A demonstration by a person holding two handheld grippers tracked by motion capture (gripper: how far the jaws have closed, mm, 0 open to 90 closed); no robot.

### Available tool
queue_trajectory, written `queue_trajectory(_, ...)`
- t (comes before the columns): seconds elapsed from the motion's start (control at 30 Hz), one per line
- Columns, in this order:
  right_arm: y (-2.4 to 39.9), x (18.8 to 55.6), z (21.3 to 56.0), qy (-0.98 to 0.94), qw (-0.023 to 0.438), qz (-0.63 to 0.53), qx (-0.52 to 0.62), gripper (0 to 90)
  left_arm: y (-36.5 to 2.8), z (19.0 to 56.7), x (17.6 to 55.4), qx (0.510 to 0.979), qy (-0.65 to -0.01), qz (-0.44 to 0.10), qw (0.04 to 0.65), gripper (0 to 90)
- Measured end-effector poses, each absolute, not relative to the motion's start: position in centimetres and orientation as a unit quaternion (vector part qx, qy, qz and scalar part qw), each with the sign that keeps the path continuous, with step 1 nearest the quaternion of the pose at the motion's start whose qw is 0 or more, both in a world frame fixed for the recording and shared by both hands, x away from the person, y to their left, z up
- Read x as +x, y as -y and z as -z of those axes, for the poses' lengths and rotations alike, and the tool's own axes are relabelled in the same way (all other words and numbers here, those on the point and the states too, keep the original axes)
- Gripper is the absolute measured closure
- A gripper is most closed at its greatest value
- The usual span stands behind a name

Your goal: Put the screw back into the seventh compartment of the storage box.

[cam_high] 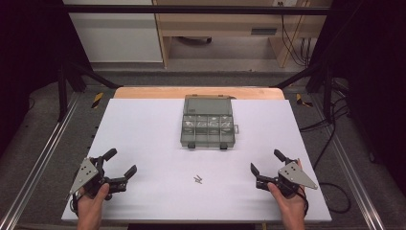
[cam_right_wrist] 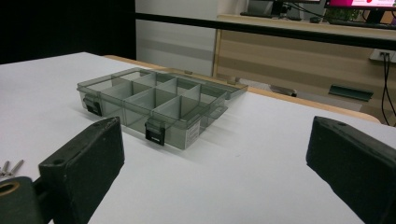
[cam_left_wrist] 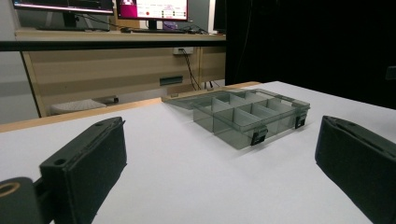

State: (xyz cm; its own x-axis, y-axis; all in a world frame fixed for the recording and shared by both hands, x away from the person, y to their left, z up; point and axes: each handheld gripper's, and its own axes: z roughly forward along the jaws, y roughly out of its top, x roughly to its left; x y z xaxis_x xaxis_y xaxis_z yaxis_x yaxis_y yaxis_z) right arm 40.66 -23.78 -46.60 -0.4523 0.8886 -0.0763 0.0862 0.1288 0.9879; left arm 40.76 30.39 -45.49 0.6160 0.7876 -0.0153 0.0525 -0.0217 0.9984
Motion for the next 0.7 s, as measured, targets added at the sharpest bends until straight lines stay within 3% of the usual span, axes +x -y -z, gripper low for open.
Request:
queue_trajectory(0.27,23.2,40.4,46.5,-0.656,0.376,-0.546,0.361,6.4,-30.4,45.5,40.7,0.651,-0.321,-0.291,0.623,1.9)
queue_trajectory(0.7,20.3,40.5,44.1,-0.742,0.305,-0.470,0.368,4.3,-30.3,45.7,40.8,0.655,-0.323,-0.291,0.618,1.9)
